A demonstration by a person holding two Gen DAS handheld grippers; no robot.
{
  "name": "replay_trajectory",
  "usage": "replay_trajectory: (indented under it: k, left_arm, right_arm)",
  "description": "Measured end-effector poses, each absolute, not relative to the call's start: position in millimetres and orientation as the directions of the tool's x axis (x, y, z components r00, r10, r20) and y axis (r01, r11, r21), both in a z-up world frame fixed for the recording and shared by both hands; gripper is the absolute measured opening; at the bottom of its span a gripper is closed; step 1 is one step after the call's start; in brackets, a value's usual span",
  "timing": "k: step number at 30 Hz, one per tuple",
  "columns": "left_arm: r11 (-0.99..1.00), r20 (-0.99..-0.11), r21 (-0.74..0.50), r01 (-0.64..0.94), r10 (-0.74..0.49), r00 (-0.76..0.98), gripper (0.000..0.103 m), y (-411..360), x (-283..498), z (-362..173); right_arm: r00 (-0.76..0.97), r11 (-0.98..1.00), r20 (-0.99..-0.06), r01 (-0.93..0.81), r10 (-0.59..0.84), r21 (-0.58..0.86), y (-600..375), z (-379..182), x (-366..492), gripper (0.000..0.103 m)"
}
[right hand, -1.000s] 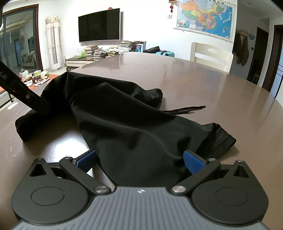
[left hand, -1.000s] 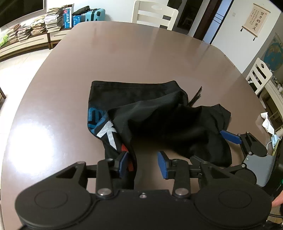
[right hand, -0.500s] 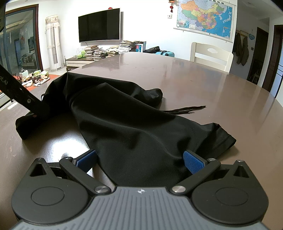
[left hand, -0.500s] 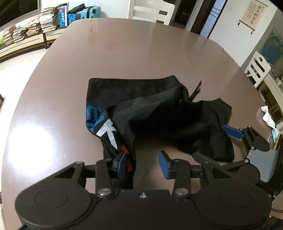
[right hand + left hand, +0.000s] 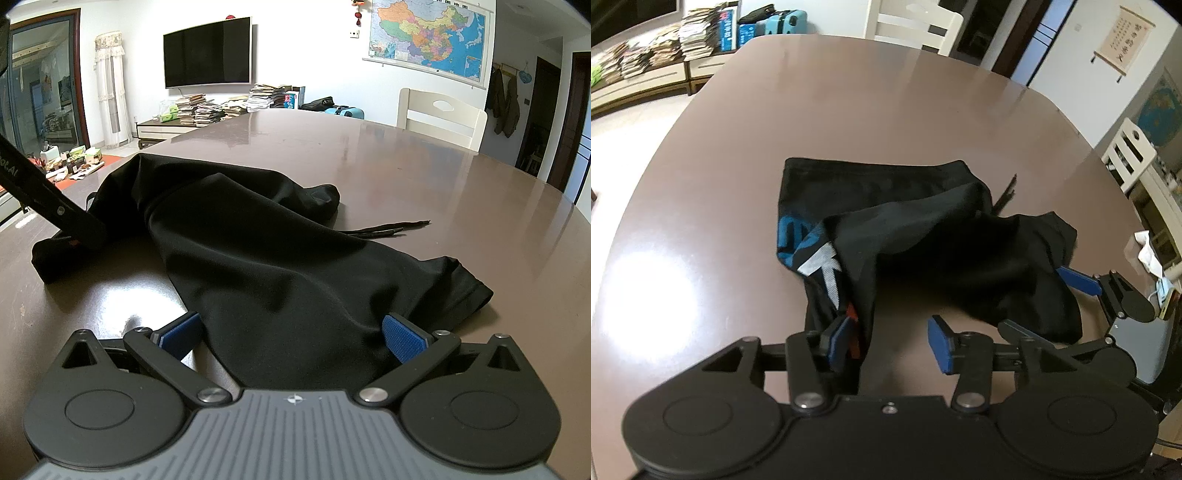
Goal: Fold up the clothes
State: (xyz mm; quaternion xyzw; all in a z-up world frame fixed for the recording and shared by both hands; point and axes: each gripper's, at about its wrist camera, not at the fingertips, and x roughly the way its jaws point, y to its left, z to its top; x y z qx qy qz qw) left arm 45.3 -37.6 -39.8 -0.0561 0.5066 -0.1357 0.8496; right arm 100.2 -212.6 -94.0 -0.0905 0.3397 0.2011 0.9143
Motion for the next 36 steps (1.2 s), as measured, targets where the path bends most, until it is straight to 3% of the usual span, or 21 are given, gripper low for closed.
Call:
replay_trajectory:
  k: [10, 30, 34, 36]
  left_arm:
    - [0.960, -0.845, -0.215, 0.180, -0.275, 0.458, 0.054, -35, 44, -40]
    - [0.957, -0.853, -0.201, 0.208, -0.275, 0.444, 0.055, -41, 40, -44]
    - [0.957, -0.861, -0.189, 0.221, -0.269, 0.431, 0.069, -49, 41, -48]
    - [0.956, -0.862, -0.182, 0.231, -0.268, 0.431, 0.069, -54, 42, -49]
  right_arm:
    - [0.688, 0.903, -0.658, -0.429, 0.306, -0.029, -213, -94, 100, 0.103]
    - [0.688, 0.910, -0.666, -0.413, 0.287, -0.034, -210, -93, 100, 0.103]
    - [0.658, 0.922, -0.712, -0.386, 0.246, -0.038, -200, -87, 102, 0.103]
    - [0.646, 0.923, -0.727, -0.383, 0.234, -0.043, -195, -85, 103, 0.100]
